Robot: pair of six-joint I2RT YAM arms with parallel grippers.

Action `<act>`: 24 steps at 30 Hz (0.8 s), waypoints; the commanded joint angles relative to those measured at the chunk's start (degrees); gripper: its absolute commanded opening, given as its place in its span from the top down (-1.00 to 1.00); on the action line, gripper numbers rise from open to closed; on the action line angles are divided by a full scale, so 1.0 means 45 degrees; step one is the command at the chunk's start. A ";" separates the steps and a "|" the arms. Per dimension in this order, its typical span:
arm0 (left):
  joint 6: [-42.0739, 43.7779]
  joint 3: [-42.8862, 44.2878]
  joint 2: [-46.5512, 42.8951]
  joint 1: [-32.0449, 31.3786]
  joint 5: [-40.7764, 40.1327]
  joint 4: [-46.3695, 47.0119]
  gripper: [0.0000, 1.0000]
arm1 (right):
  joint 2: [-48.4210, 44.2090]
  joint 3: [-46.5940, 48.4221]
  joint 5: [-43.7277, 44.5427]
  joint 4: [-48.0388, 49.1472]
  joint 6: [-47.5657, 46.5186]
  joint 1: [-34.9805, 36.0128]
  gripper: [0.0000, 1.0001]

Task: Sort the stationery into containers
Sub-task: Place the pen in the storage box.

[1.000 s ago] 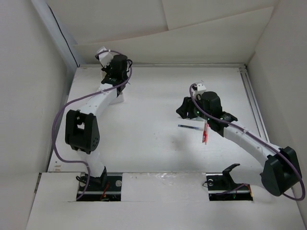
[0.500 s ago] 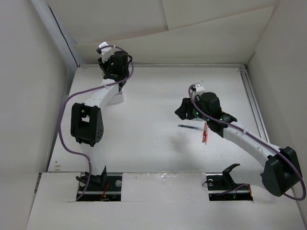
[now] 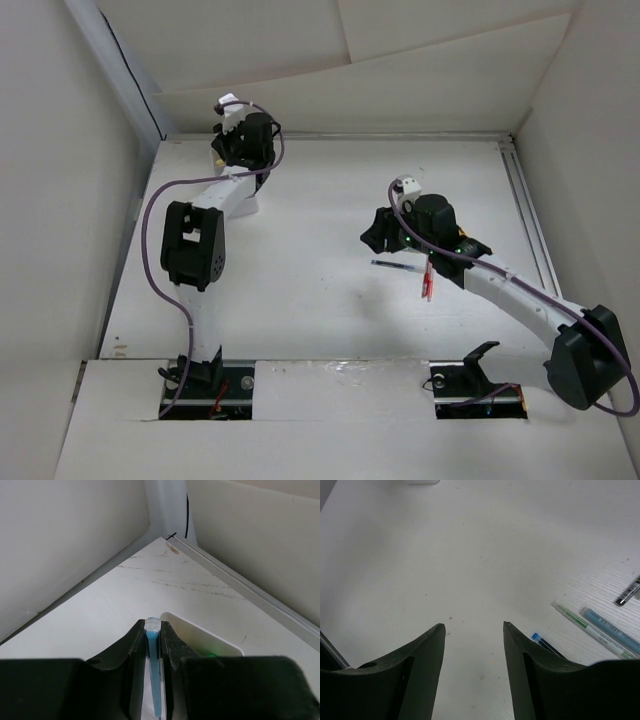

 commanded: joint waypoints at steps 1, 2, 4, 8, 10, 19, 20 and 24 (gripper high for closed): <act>0.0364 0.0716 -0.0057 0.0023 -0.0440 0.0923 1.00 | -0.0345 0.0170 -0.0187 0.0639 -0.0246 0.0200 -0.12; 0.0364 0.0833 -0.0055 0.0023 -0.0440 0.0923 1.00 | -0.0345 0.0170 -0.0187 0.0639 -0.0246 0.0200 -0.12; -0.0025 0.1068 0.0121 0.0023 -0.0440 0.0614 1.00 | -0.0345 0.0170 -0.0187 0.0639 -0.0246 0.0200 -0.12; -0.0746 0.0952 0.0121 0.0023 -0.0167 -0.0050 0.98 | -0.0229 0.0170 -0.0050 0.0756 -0.0246 0.0200 -0.12; -0.0867 0.0525 -0.0208 0.0023 -0.0011 -0.0053 0.78 | -0.0228 0.0170 -0.0050 0.0756 -0.0246 0.0200 -0.12; -0.1627 0.0014 -0.1597 -0.0231 0.0810 -0.0696 0.13 | -0.0228 0.0170 0.0535 0.0756 -0.0130 0.0084 -0.27; -0.1977 0.0169 -0.1753 -0.0231 0.0964 -0.0930 0.13 | -0.0228 0.0170 0.0729 0.0756 -0.0129 -0.0072 -0.27; -0.3126 -0.0063 -0.3427 -0.0640 0.2406 -0.1340 0.37 | -0.0813 -0.0258 0.2426 0.0756 0.0377 -0.0326 -0.04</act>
